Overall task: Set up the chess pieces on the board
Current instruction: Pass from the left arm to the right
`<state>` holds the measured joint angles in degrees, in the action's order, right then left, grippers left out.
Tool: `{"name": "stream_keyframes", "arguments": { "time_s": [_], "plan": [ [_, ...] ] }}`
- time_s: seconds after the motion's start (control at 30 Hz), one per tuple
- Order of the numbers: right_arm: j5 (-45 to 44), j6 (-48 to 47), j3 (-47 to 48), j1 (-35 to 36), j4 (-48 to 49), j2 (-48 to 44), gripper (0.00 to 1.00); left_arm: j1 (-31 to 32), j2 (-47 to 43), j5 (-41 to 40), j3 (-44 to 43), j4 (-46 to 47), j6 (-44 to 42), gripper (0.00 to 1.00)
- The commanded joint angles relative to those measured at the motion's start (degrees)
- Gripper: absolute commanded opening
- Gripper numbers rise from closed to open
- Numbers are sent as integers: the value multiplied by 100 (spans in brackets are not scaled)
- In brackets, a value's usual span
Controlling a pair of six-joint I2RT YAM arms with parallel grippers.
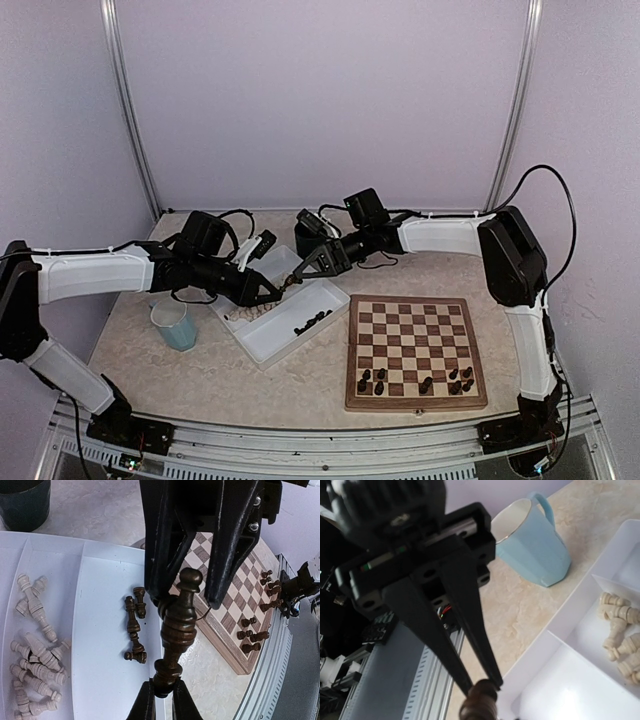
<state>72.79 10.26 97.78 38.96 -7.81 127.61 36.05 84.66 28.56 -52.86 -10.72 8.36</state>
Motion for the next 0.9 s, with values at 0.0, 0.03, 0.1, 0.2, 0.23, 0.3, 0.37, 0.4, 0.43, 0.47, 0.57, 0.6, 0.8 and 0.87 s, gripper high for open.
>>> {"name": "stream_keyframes", "arguments": {
  "time_s": [0.0, 0.03, 0.1, 0.2, 0.23, 0.3, 0.37, 0.4, 0.43, 0.47, 0.57, 0.6, 0.8, 0.87],
  "plan": [
    [-11, 68, 188, 59, 114, 105, 28, 33, 27, 121, -13, 103, -9, 6],
    [-11, 77, 189, 59, 121, 111, 27, 33, 31, 119, -18, 101, -9, 6],
    [-11, 71, 190, 57, 123, 115, 25, 38, 49, 124, -22, 104, -18, 6],
    [-11, 51, 178, 55, 127, 107, 24, 42, 67, 141, -31, 91, -23, 6],
    [-9, 47, 186, 54, 123, 99, 23, 42, 84, 149, -31, 82, -26, 6],
    [-26, 40, 212, 55, 110, 102, 24, 50, 109, 158, -38, 79, -36, 6],
    [-28, 25, 240, 58, 89, 111, 25, 51, 112, 157, -44, 70, -38, 6],
    [-35, 20, 249, 57, 80, 114, 25, 51, 118, 155, -48, 70, -44, 6],
    [-37, 20, 258, 59, 74, 127, 25, 51, 127, 154, -49, 70, -45, 6],
    [-44, 20, 267, 59, 74, 138, 26, 51, 125, 166, -57, 70, -44, 6],
    [-82, 45, 277, 55, 74, 163, 31, 51, 138, 185, -58, 70, -53, 6],
    [-74, 44, 281, 59, 73, 167, 31, 51, 138, 184, -55, 70, -54, 6],
    [-25, 54, 279, 57, 88, 168, 27, 51, 149, 170, -64, 70, -43, 6],
    [-16, 29, 260, 59, 88, 159, 24, 51, 139, 130, -75, 77, -27, 6]
  ]
}}
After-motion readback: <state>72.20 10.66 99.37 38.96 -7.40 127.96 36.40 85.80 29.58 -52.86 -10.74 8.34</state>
